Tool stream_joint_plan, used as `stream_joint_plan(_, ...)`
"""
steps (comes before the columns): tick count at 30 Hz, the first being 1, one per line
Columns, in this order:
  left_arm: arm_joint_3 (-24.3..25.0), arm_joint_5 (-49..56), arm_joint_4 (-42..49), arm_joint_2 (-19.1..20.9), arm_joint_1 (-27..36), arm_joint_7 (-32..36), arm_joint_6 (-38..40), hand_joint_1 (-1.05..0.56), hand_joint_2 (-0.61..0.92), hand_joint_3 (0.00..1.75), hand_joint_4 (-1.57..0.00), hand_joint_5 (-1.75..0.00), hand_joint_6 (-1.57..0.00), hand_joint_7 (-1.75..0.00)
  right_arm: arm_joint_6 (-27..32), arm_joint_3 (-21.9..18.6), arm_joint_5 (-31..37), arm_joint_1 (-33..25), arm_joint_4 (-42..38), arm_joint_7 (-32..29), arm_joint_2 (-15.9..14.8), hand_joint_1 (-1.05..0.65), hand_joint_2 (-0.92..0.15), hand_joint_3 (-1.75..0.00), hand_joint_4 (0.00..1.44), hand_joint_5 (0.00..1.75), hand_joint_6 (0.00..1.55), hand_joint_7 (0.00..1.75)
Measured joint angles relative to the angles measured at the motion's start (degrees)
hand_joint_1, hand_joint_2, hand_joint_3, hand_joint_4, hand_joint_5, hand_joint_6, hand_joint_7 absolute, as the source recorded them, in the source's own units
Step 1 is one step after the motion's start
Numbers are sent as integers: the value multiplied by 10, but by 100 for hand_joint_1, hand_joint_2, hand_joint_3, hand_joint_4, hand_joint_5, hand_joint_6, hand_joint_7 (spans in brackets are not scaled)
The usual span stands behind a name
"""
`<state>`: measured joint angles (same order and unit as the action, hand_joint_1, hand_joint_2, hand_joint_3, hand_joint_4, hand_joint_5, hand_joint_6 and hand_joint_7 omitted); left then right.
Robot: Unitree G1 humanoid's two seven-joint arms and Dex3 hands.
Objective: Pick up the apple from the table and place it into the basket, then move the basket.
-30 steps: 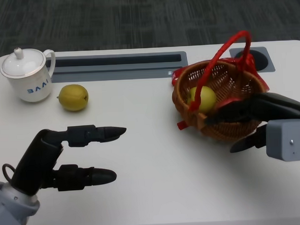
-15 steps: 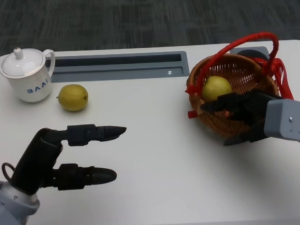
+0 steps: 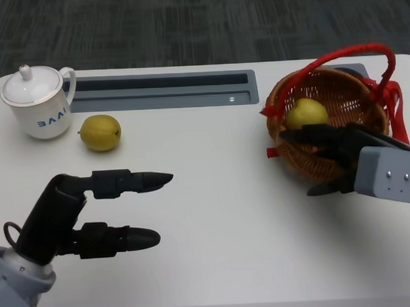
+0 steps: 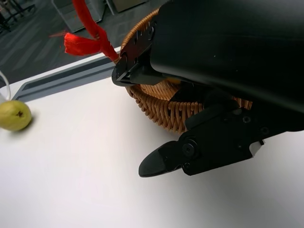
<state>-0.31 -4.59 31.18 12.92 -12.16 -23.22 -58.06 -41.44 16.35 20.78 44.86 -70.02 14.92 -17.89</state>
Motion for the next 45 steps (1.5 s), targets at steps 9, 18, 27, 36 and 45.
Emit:
stream_joint_plan(9, 0, 0, 1, 0, -2, 0, 1, -44, 69, 0, -101, -2, -96, -1, 56, 4, 27, 38, -39, -95, 13, -21, -92, -5, 101, 4, 88, 7)
stream_joint_plan(18, 0, 1, 1, 1, -2, 0, 1, -44, 68, 0, -102, -1, -96, -1, 123, 24, 62, 89, -62, -132, 20, -24, -91, -1, 106, 2, 96, 3)
stream_joint_plan(27, 0, 10, 1, -1, -1, 6, -1, -44, 68, 0, -103, -2, -97, -1, 150, 35, 83, 111, -68, -142, 24, -25, -92, 0, 105, 0, 96, 0)
stream_joint_plan(36, 1, 21, 1, -4, 3, 14, -2, -44, 68, 0, -103, -2, -98, -1, 173, 27, 85, 114, -71, -143, 23, -25, -91, 0, 104, 1, 96, 1)
stream_joint_plan(45, 1, 22, 1, -6, 3, 16, -2, -44, 67, 0, -103, -1, -98, -1, 153, 17, 83, 114, -71, -127, 19, -43, -85, 0, 79, 0, 68, 0)
